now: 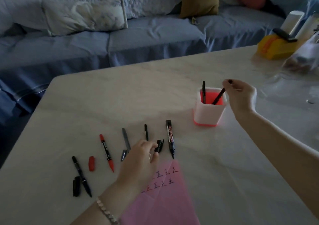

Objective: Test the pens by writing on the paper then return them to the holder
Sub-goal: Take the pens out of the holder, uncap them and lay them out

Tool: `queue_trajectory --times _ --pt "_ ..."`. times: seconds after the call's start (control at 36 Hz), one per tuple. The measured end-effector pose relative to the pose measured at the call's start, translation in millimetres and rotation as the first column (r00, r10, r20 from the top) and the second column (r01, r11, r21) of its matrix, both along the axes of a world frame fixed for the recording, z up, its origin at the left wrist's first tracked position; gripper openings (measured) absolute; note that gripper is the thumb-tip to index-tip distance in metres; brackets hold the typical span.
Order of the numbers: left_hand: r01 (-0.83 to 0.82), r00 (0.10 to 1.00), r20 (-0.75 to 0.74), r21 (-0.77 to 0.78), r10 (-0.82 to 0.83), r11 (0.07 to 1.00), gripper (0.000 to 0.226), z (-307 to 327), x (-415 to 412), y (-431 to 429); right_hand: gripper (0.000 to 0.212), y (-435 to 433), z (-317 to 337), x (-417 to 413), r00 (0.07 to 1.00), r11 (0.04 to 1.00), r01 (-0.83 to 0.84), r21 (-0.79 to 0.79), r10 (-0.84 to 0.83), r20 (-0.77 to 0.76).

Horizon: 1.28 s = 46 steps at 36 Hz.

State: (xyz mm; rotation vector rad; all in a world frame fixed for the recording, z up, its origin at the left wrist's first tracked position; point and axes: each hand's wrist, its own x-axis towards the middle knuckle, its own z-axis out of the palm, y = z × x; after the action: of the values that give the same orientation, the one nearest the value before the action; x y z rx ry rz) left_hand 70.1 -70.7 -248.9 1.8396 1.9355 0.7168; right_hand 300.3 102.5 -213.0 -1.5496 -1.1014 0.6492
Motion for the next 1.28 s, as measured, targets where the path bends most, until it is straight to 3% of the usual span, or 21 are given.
queue_trajectory --times 0.11,0.22,0.31,0.39,0.5,0.64,0.75,0.83,0.97,1.28 --pt "0.016 0.999 0.039 0.092 -0.02 0.996 0.024 6.4 5.9 -4.7 0.011 -39.1 20.5 -6.8 0.992 0.952 -0.129 0.277 0.126 0.03" --pt "0.122 0.992 0.002 0.184 -0.125 0.975 0.043 15.1 14.7 -6.5 0.017 -90.7 29.9 -23.2 0.932 0.876 -0.249 0.413 0.333 -0.144" --pt "0.182 0.983 -0.071 0.211 -0.171 0.96 0.055 19.2 17.7 -10.4 0.016 -121.9 26.2 -40.6 0.833 0.892 -0.296 0.34 0.416 -0.366" --pt "0.184 0.983 -0.023 0.218 -0.183 0.959 0.053 21.1 18.4 -15.8 0.013 -142.1 18.4 -58.1 0.701 0.906 -0.374 0.2 0.417 -0.579" --pt "0.188 0.979 0.051 0.17 -0.199 0.967 0.044 25.7 14.0 -23.6 0.017 -151.8 11.6 -71.5 0.615 0.907 -0.41 0.093 0.351 -0.707" --pt "0.228 0.971 0.038 0.14 -0.235 0.964 0.046 32.6 13.3 -33.6 0.009 -161.4 8.0 -84.9 0.668 0.824 -0.566 -0.029 0.438 -0.601" --pt "0.278 0.961 -0.022 0.139 -0.277 0.951 0.029 33.4 14.1 -33.9 0.017 -169.4 7.1 -93.9 0.753 0.771 -0.628 -0.108 0.565 -0.337" --pt "0.251 0.967 0.019 0.087 -0.254 0.964 0.021 33.7 15.1 -34.8 0.019 -171.7 4.6 -94.1 0.784 0.772 -0.618 -0.148 0.592 -0.184" --pt "0.29 0.953 0.067 0.077 -0.295 0.954 0.018 34.6 18.6 -37.6 0.023 -171.5 7.4 -88.8 0.712 0.713 -0.683 -0.16 0.601 -0.363" --pt "0.267 0.95 0.132 0.12 -0.282 0.956 0.023 29.9 17.3 -38.2 0.023 -173.6 -2.9 -94.3 0.689 0.73 -0.675 -0.108 0.572 -0.444"
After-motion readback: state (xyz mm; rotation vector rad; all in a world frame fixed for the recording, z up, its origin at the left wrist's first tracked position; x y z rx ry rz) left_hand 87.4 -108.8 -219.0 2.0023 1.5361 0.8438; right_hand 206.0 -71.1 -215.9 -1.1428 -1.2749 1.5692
